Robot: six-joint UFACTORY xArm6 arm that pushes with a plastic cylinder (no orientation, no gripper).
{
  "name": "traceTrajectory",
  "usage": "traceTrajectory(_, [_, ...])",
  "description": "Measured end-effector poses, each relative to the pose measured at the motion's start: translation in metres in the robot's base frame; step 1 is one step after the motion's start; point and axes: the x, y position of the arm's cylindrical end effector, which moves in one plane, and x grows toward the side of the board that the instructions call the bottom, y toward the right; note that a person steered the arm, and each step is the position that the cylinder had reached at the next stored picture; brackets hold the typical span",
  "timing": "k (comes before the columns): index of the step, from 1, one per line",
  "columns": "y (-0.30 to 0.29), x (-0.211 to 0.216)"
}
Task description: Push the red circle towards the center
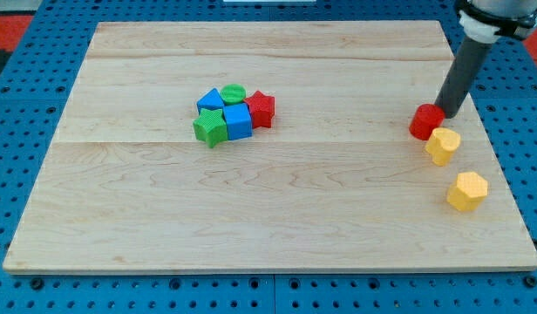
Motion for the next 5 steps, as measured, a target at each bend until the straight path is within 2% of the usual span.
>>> traceTrajectory(2, [-0.049, 0.017])
traceTrajectory(5, [-0.065, 0.063])
